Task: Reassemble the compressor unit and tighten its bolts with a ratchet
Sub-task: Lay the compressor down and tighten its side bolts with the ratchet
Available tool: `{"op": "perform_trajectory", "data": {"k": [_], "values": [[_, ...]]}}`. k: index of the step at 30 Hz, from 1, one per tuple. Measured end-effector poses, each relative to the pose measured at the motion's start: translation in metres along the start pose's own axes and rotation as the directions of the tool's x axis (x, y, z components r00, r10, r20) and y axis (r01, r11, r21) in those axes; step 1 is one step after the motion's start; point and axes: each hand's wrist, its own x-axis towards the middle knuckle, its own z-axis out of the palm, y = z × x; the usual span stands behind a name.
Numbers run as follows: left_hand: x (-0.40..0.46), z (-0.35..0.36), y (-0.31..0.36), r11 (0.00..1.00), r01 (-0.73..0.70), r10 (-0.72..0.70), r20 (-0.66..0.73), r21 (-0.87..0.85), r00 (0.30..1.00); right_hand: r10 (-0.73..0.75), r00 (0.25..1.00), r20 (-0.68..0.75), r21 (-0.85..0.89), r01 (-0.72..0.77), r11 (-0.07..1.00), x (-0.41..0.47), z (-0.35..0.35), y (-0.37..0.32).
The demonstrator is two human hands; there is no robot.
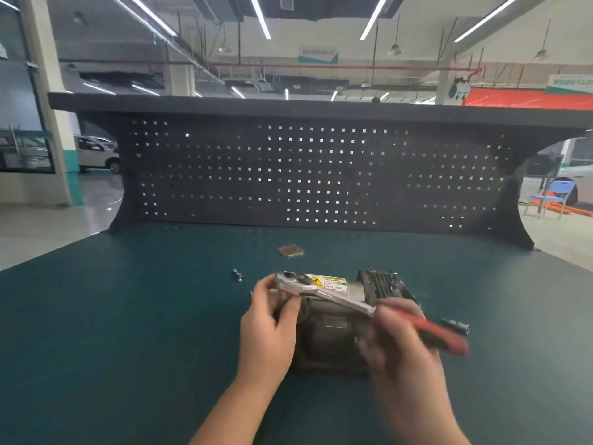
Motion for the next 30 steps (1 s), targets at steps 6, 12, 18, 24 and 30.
{"op": "perform_trajectory", "data": {"k": [6,12,18,24,30], "values": [[-0.031,0.007,0.019,0.999,-0.001,0.0,-0.026,-0.036,1.0,-0.313,0.938,-0.15,0.001,0.317,0.948,-0.026,-0.031,0.012],[-0.036,0.013,0.032,0.996,0.063,-0.068,-0.094,-0.063,0.993,-0.511,0.847,0.146,-0.52,0.505,0.689,-0.098,0.02,0.041],[-0.037,0.004,0.036,0.991,0.131,-0.13,0.041,-0.037,0.991,-0.046,0.999,0.007,-0.649,0.04,0.759,-0.096,0.031,0.014],[-0.038,-0.004,0.046,0.997,0.073,-0.074,0.131,0.01,0.989,-0.329,0.936,-0.122,-0.182,0.305,0.935,-0.086,0.01,0.004],[-0.039,-0.018,0.042,0.997,0.058,-0.036,0.327,-0.055,0.944,-0.258,0.964,-0.06,-0.034,0.256,0.966,-0.066,0.006,0.014]]}}
